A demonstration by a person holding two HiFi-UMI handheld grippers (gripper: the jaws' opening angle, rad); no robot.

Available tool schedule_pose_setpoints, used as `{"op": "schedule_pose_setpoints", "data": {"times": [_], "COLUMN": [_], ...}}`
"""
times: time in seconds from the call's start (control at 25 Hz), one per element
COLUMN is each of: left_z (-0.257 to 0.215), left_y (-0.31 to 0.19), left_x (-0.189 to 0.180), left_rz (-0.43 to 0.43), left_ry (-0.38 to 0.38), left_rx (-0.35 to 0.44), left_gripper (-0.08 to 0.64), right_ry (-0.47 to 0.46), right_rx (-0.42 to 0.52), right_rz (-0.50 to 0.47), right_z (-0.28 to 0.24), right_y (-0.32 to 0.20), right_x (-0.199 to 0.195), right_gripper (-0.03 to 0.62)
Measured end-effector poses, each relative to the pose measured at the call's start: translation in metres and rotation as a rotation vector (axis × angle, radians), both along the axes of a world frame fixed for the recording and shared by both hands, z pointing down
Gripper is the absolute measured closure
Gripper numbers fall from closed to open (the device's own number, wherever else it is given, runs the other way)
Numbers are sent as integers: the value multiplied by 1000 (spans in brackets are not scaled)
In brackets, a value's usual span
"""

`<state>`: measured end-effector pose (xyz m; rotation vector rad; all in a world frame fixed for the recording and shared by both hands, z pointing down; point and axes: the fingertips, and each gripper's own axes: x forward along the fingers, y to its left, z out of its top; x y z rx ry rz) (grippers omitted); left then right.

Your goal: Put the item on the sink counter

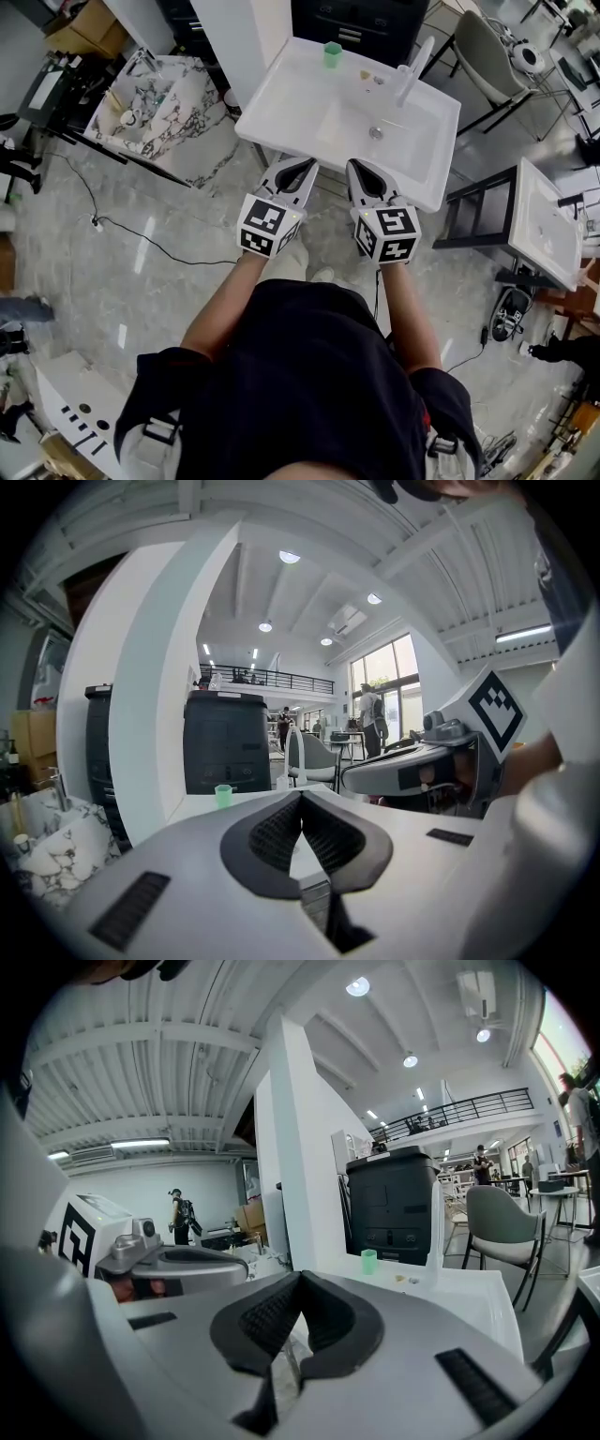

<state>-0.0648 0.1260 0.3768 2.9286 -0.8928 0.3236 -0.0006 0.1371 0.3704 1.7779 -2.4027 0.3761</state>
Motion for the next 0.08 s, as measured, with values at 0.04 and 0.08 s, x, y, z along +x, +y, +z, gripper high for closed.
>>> {"op": "schedule_pose_setpoints", "data": {"times": [0.04, 0.08], "left_z": [0, 1], "left_y": [0, 1], "left_x": [-1, -1], "left_rz": [-2, -4], "left_ry": [-2, -3], "left_rx": [0, -1], "left_gripper": [546, 546], "right_ry": [-1, -1], "right_rx": [-2, -4], "right_rz": [0, -1], "right_z": [1, 2], "right_y": [1, 2], "right_x": [0, -1], "right_gripper": [558, 559]}}
